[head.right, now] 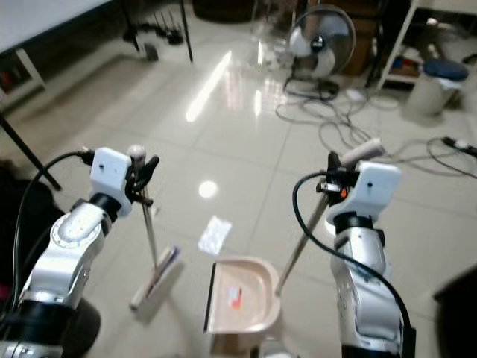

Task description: Sweep floor

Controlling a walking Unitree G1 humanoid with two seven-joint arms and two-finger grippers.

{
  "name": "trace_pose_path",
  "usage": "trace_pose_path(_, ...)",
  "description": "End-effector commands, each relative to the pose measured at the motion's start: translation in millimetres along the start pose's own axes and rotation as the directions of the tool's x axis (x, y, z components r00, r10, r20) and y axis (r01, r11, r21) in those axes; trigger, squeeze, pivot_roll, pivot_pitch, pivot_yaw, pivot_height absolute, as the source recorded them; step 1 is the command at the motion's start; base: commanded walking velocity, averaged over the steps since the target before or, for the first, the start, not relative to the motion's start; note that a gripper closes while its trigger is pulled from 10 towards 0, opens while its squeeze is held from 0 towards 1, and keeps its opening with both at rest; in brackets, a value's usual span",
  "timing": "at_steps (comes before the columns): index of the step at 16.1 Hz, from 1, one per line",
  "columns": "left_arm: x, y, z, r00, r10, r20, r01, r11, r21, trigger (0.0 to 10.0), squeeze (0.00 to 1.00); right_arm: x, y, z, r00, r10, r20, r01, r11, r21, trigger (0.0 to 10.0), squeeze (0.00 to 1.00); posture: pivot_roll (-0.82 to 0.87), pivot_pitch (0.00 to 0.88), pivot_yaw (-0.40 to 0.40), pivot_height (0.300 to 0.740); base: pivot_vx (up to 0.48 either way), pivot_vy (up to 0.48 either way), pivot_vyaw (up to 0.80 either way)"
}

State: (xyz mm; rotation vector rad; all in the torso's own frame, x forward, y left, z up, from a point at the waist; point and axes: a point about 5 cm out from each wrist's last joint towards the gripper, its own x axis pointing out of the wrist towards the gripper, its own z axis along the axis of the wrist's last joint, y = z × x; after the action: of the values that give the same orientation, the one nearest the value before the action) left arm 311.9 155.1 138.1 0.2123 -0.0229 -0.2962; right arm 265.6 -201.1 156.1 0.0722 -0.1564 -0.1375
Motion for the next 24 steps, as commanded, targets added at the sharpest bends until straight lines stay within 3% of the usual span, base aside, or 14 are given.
trace_pose_path(1, 2.5, 2.8, 11.5, 0.999, 0.003, 0.050, -0.003, 1.000, 0.008, 10.0, 0.00, 1.9, 0.7, 10.6, 0.999, 0.001, 0.053, -0.001, 1.000, -0.013, 10.0, 0.00, -0.13, 0.065, 0.035, 0.740, 0.345, 0.000, 0.00)
trace_pose_path(24, 9.0, 2.1, 12.4, 0.999, -0.004, 0.053, 0.004, 1.000, 0.005, 10.0, 0.00, 4.3, 3.1, 7.9, 0.997, 0.017, 0.076, -0.015, 1.000, -0.027, 10.0, 0.00, -0.12, 0.062, 0.049, 0.740, 0.347, 0.000, 0.00)
